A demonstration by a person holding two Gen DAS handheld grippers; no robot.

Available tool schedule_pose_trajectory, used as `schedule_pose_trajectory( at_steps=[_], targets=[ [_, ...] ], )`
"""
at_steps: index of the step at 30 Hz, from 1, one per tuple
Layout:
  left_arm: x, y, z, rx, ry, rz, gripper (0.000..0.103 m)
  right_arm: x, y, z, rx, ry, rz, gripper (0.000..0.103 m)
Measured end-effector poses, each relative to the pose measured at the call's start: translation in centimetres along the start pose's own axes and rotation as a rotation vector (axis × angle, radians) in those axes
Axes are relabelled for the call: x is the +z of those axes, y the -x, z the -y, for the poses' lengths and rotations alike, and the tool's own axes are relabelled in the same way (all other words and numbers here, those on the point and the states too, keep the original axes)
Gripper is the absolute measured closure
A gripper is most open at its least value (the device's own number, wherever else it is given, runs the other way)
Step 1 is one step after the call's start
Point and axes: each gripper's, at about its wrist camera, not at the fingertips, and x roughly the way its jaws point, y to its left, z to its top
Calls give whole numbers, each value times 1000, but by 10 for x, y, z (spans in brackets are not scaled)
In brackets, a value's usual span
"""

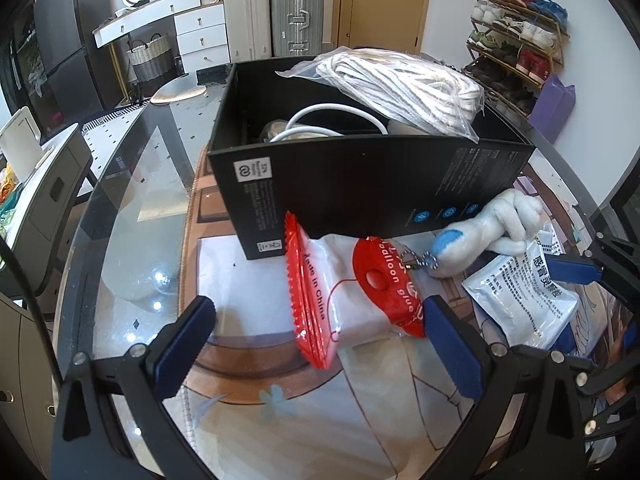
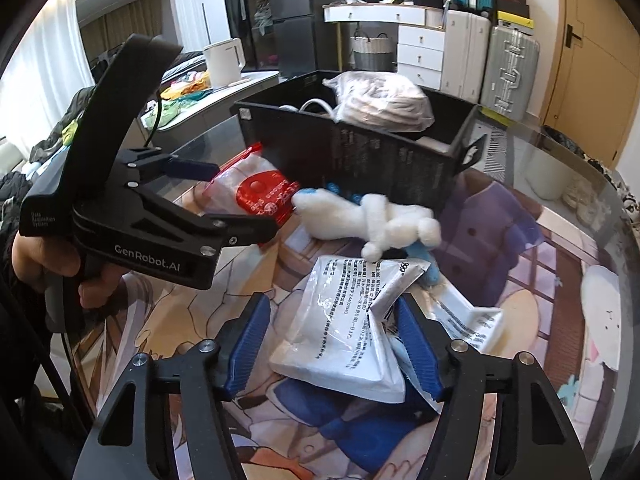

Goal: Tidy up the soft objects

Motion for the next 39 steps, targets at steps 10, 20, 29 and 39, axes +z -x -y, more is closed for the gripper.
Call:
schedule_pose_trajectory(
  at_steps=[10,20,29,39],
  targets=[
    [-4,2,-4,-8,-4,0,0,9,-11,-15,22,60,-15,36],
    [-8,0,0,24,-38,-3,0,13,-20,-19,10,85,-50,36],
    [-9,4,0,60,-51,12,0,13,-26,-31,36,88,-66,36],
    [-5,4,-9,54,-28,26,0,18,-38,-31,-5,68,-72,25]
  ],
)
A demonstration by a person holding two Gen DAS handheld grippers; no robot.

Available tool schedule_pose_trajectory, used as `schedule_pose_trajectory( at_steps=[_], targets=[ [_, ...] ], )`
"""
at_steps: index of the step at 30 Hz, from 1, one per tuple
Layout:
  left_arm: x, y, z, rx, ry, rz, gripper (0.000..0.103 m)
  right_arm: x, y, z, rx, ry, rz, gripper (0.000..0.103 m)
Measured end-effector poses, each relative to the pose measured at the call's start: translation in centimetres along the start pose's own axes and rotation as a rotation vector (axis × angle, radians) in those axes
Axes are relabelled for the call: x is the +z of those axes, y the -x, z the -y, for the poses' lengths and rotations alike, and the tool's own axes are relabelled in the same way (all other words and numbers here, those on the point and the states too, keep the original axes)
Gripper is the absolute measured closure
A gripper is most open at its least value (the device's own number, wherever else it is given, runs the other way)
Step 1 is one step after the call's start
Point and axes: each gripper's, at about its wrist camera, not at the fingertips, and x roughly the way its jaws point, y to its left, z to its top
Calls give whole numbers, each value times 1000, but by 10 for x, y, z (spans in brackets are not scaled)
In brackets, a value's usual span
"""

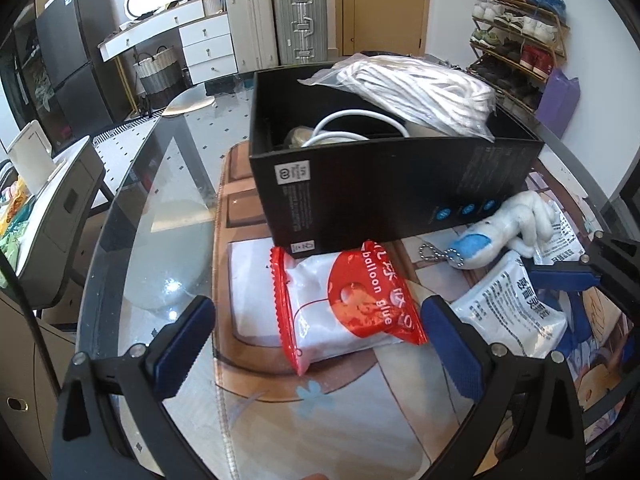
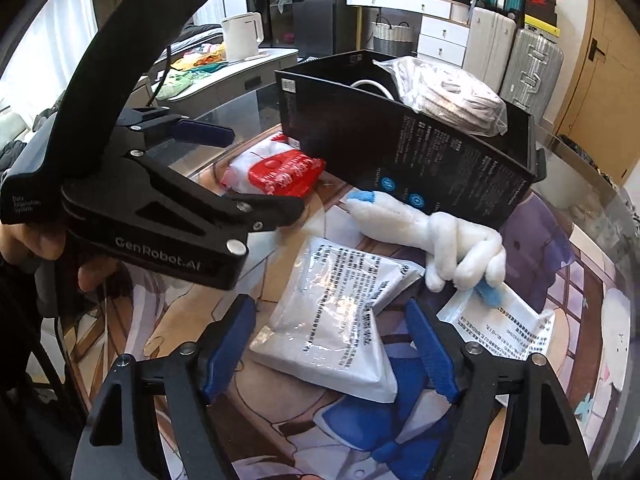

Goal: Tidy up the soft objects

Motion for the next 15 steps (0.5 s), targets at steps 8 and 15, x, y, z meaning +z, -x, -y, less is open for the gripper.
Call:
schedule_pose_trajectory(
  at_steps=[8,15],
  targets=[
    [2,-6,-5,-6,39,-29,0,-5,6,8,-5,-18,10,33],
    [1,-3,-4,-22,40,-9,17,-8,15,10,-9,-28,31,48]
  ],
)
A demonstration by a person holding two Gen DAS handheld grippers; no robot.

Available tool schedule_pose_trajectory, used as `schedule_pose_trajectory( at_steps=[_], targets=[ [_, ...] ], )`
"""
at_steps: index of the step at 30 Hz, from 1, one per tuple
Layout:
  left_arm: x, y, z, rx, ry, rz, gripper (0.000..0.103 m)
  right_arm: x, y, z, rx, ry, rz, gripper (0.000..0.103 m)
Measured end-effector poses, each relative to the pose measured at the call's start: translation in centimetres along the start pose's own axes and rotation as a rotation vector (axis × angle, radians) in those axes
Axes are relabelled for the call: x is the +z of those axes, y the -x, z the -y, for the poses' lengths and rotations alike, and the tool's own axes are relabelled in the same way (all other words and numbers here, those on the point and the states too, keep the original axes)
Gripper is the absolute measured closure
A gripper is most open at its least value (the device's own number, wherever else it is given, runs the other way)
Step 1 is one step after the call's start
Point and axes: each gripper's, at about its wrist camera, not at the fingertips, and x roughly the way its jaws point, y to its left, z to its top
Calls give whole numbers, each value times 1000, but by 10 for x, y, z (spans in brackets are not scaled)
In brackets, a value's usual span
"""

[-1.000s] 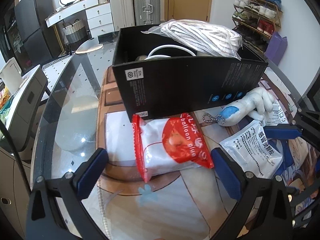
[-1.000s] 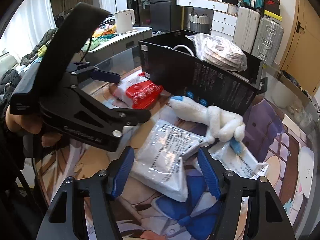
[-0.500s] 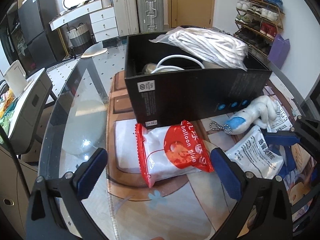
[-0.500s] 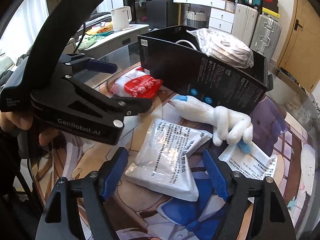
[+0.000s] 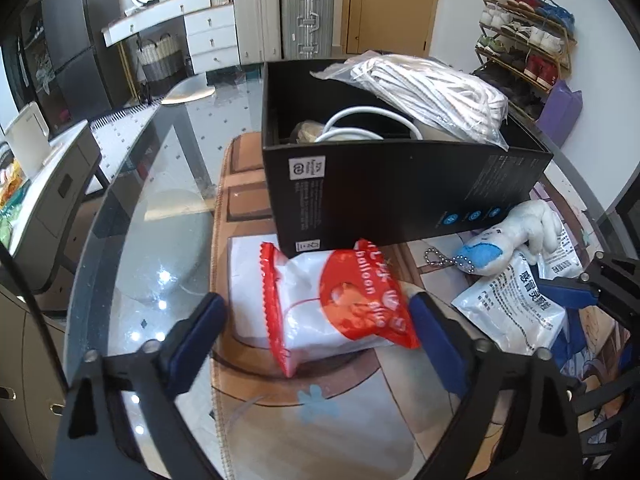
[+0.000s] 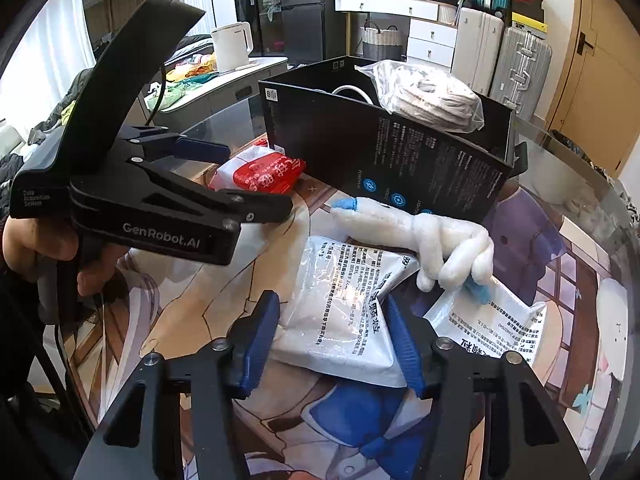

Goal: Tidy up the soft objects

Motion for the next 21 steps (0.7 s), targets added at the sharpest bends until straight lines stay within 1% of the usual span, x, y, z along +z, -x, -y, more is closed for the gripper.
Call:
schedule_pose_trajectory(
  at_steps=[1,2,4,7,13,21],
  targets=[
    [0,0,1,6,-11,3,22,-1,1,0,1,2,-1,48],
    [0,1,2,7,-19,5,24,-2,1,1,2,3,-1,48],
    [-1,3,3,-2,-31,10,36,-3,3,1,3,3,-1,48],
    [-3,6,5,-8,-46,10,39,-6,5,0,4,8,-2,48],
    [-11,14,12,-22,-70,12,40,-11,9,-2,10,13,-7,48],
    [-24,24,18,-29,-76,17,39,-21,17,-5,12,14,-10,48]
  ],
)
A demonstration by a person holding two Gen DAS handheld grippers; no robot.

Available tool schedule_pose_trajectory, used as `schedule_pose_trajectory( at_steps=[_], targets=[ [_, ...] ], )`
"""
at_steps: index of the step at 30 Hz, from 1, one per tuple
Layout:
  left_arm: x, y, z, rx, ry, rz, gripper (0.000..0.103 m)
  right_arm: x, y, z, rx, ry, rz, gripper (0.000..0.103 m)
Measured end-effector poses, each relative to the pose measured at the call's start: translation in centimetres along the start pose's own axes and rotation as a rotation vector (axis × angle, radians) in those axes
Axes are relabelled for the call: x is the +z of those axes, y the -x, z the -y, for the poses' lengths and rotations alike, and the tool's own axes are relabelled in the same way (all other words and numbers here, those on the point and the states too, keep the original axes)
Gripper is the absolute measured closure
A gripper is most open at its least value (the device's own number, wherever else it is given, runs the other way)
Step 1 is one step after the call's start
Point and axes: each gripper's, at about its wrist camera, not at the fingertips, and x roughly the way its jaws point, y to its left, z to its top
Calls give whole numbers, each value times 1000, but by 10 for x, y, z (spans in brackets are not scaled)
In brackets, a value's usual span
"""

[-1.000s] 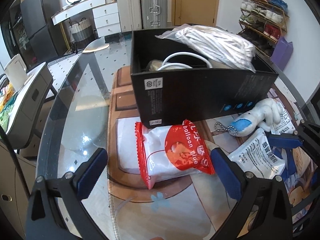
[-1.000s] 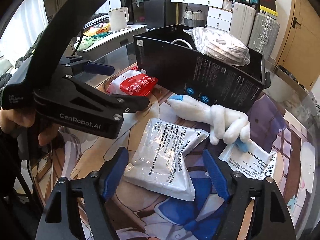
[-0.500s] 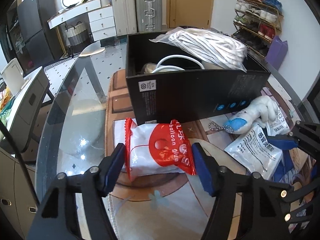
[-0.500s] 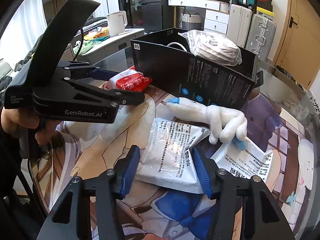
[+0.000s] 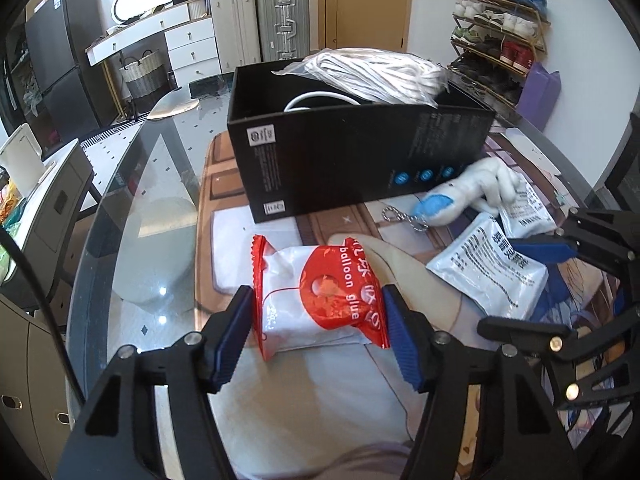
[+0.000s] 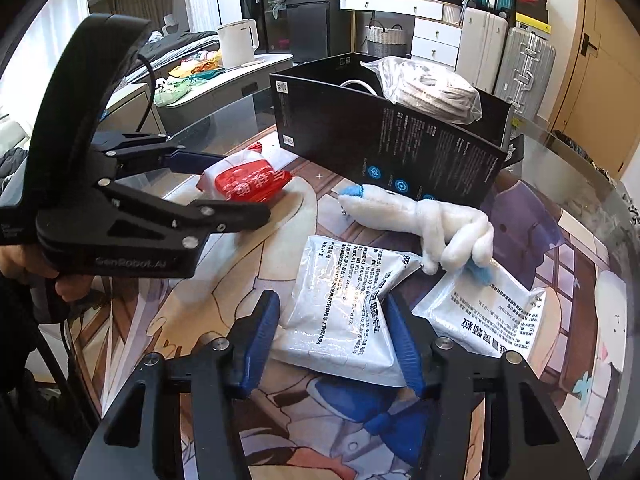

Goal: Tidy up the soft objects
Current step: 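Grasp the balloon glue bag with the left gripper while the right grasps the white packet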

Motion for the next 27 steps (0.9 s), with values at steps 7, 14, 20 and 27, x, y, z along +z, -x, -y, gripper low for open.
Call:
schedule_pose_trajectory(
  at_steps=[7,14,20,27],
  targets=[
    [-7,5,4,-1,-10,10,38,-4,4,-1,2,3,-7,48],
    [-8,6,5,-7,-23,16,38,-3,4,-1,1,7,-16,48],
    [-11,9,5,-18,-34,24,39,2,0,-2,-4,7,-11,48],
    [-15,12,9,-25,-50,31,45,3,-2,-4,-6,6,1,50]
  ],
)
